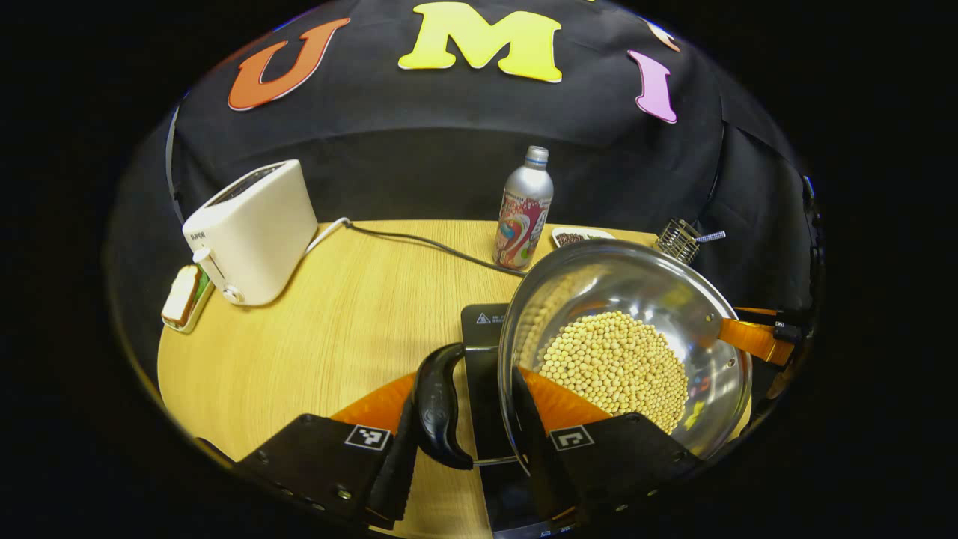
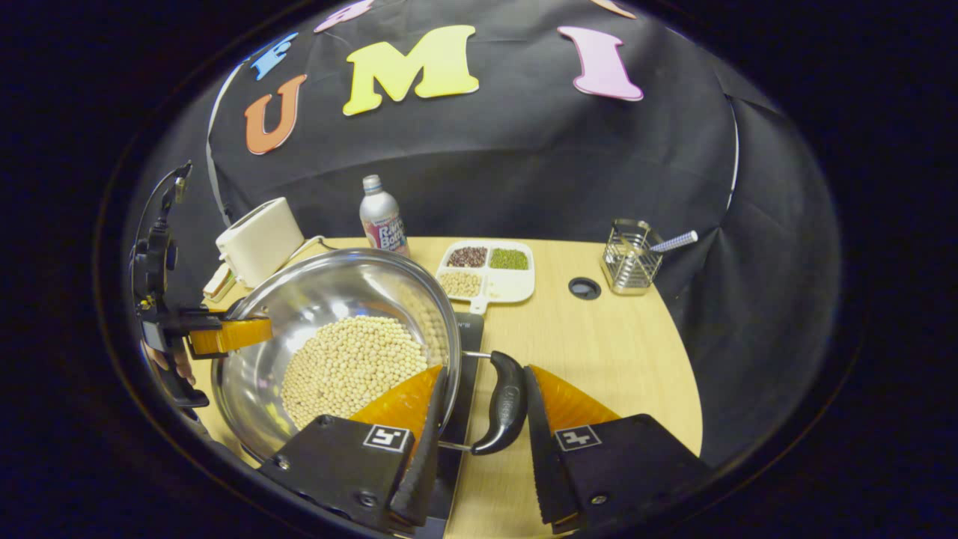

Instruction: First push the handle of the pot to place it horizontally, then grasp the pot with both hands and set it on the induction cooktop.

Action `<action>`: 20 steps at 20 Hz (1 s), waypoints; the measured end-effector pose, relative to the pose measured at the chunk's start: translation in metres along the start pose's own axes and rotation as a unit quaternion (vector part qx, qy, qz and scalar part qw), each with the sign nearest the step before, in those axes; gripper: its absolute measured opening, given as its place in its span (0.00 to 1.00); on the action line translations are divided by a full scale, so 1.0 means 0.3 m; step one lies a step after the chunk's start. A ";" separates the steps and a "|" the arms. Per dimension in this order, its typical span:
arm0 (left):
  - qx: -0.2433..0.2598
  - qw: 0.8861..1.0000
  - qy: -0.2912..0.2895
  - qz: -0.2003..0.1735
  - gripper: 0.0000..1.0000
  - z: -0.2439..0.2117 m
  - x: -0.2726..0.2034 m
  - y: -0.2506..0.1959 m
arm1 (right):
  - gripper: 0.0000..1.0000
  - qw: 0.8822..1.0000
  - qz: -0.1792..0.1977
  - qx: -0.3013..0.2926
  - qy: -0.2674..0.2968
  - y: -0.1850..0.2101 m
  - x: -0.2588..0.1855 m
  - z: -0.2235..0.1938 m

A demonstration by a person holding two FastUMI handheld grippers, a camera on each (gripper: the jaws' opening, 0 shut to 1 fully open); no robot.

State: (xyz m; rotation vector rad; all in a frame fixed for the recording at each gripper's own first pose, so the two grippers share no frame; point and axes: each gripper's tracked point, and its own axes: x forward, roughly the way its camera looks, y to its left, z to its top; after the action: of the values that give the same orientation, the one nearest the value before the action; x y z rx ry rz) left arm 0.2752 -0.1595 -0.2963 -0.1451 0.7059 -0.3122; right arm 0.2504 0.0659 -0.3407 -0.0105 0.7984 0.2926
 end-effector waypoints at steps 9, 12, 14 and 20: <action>-0.006 1.000 -0.001 -0.008 0.63 -0.011 0.007 0.003 | 0.62 1.000 0.002 0.016 -0.025 -0.004 -0.021 0.007; 0.007 1.000 -0.009 0.003 0.77 -0.009 0.001 0.017 | 0.63 0.999 -0.002 0.023 -0.038 -0.004 -0.025 0.009; 0.023 0.999 -0.016 0.026 0.76 -0.006 -0.014 0.040 | 0.66 0.998 -0.011 0.022 -0.050 -0.015 -0.036 0.012; 0.020 0.999 -0.030 0.037 0.93 -0.002 -0.097 0.035 | 0.87 0.996 -0.037 0.018 -0.080 -0.029 -0.121 0.015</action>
State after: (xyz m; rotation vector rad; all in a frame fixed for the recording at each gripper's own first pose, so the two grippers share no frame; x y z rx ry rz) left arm 0.2564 -0.1399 -0.2814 -0.0896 0.6444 -0.2510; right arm 0.2319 0.0489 -0.3127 0.0171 0.6434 0.2062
